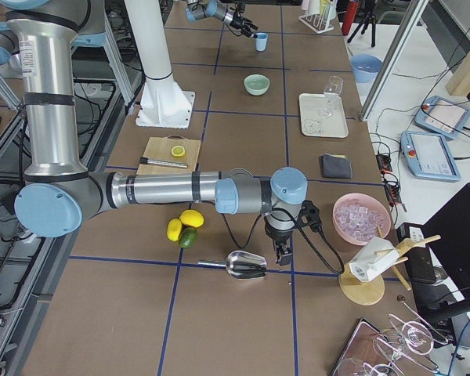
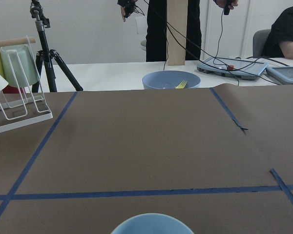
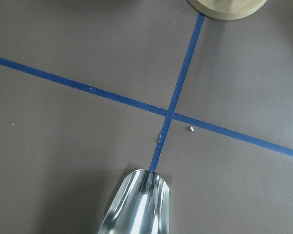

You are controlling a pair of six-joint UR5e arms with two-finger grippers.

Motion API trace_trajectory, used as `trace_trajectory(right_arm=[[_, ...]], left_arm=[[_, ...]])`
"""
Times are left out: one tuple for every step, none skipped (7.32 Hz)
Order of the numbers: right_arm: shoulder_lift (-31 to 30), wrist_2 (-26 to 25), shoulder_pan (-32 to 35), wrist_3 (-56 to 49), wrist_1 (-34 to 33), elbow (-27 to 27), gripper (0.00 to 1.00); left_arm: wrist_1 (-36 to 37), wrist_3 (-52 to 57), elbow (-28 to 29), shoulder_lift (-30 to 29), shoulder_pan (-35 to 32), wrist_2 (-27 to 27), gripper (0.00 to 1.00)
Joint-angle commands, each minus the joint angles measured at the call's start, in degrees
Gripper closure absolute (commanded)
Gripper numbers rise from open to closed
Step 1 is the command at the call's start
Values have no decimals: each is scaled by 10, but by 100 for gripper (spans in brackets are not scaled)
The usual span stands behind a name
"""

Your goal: Pour ice into bowl

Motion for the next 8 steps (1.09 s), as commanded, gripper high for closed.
trace_trajectory(right_arm=[[0, 0, 0, 1, 0, 0, 0], [1, 0, 0, 5, 0, 0, 0], [2, 0, 0, 9, 0, 1, 0], [3, 0, 0, 9, 0, 0, 0], [4, 0, 0, 9, 0, 0, 0], [4, 0, 0, 9, 0, 1, 0], [5, 0, 0, 9, 0, 1, 0], [7, 0, 0, 9, 0, 1, 0]], left_arm=[[1, -5, 36, -23, 7, 18, 0], [1, -5, 60, -46, 7, 25, 0], [0, -5, 73, -60, 7, 26, 0], [-5, -5, 92, -71, 7, 32, 0], [-5, -5, 111, -86, 7, 32, 0], [-4, -6, 122, -96, 5, 29, 0], [-4, -12, 122, -97, -7, 26, 0], [-2, -27, 127, -96, -22, 20, 0]])
